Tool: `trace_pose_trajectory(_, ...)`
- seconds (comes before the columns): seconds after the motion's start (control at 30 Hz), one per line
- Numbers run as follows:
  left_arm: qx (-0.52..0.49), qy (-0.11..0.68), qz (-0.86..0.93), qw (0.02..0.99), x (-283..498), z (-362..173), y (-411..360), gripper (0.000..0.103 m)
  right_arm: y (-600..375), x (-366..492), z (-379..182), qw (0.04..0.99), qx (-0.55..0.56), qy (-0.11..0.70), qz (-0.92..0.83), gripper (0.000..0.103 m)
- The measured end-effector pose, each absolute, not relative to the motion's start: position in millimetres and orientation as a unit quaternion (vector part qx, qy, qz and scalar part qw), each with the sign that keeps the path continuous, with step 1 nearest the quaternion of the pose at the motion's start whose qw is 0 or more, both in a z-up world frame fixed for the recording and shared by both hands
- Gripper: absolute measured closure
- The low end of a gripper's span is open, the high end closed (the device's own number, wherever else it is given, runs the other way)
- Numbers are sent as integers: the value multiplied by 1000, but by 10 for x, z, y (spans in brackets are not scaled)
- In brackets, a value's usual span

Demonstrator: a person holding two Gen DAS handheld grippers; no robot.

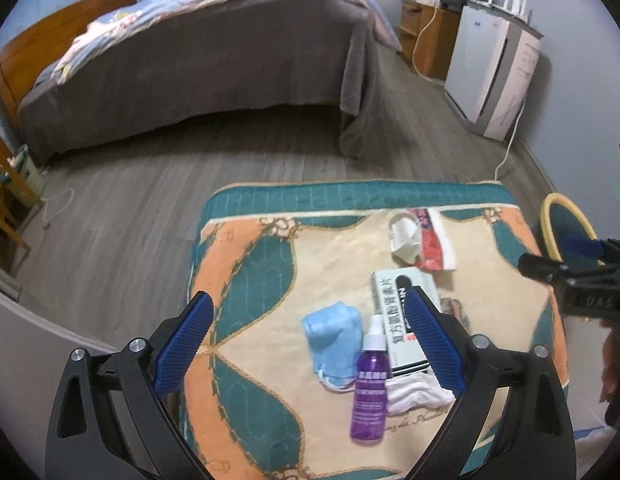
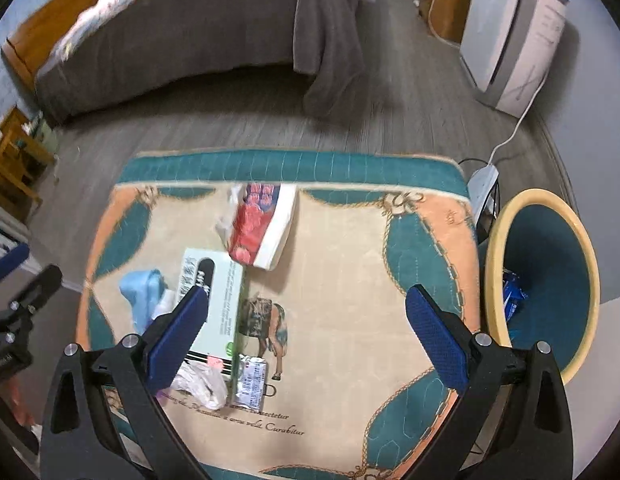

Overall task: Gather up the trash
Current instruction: 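Move both open grippers back over the mattress, then grasp the blue face mask with the left gripper while the right gripper grasps the red-and-white paper packet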

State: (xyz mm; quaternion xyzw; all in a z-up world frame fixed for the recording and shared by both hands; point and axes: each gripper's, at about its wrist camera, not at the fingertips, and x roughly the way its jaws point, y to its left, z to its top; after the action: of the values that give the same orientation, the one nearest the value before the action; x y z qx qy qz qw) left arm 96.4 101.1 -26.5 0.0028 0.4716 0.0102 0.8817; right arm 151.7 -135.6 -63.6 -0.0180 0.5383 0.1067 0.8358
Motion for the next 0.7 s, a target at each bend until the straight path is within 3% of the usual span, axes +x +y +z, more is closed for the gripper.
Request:
trace_pose_trajectory(0.4,6,567,-14,824,1328,-1032,954,12,-1397,1905,-1012,820,-26,566,74,6)
trace_pose_trajectory(0.7,0,624,-39,781,1494,-1405,888,55,-1224,2080,-1158,814,-33,572,98,6)
